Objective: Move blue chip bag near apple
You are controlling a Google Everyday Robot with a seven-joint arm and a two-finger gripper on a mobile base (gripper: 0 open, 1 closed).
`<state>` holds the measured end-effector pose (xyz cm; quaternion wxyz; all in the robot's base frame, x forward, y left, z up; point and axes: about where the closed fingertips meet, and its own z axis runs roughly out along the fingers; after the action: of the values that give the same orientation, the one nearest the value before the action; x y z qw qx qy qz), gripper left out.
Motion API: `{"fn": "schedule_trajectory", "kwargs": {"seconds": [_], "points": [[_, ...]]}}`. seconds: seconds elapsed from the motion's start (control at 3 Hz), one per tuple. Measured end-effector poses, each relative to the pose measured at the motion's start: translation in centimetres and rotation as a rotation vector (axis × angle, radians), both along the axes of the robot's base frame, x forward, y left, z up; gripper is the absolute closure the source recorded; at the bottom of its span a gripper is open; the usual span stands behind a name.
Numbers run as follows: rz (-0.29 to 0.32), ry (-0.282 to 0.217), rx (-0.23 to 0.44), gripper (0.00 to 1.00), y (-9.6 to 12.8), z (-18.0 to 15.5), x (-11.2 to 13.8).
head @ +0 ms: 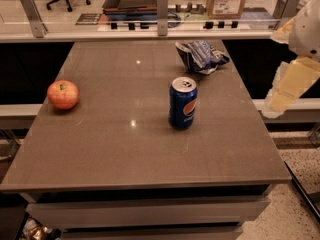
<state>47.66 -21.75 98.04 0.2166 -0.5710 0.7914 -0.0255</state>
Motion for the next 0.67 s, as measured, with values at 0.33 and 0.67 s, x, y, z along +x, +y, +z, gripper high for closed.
{"fn": "schedule_trajectory", "kwargs": {"seconds": [0.33, 0.67], "points": [[-0.069, -0.042, 0.066, 0.0, 0.4, -0.9, 4.0], [-0.125, -0.104, 0.117, 0.0, 1.1, -0.9, 8.7]]}}
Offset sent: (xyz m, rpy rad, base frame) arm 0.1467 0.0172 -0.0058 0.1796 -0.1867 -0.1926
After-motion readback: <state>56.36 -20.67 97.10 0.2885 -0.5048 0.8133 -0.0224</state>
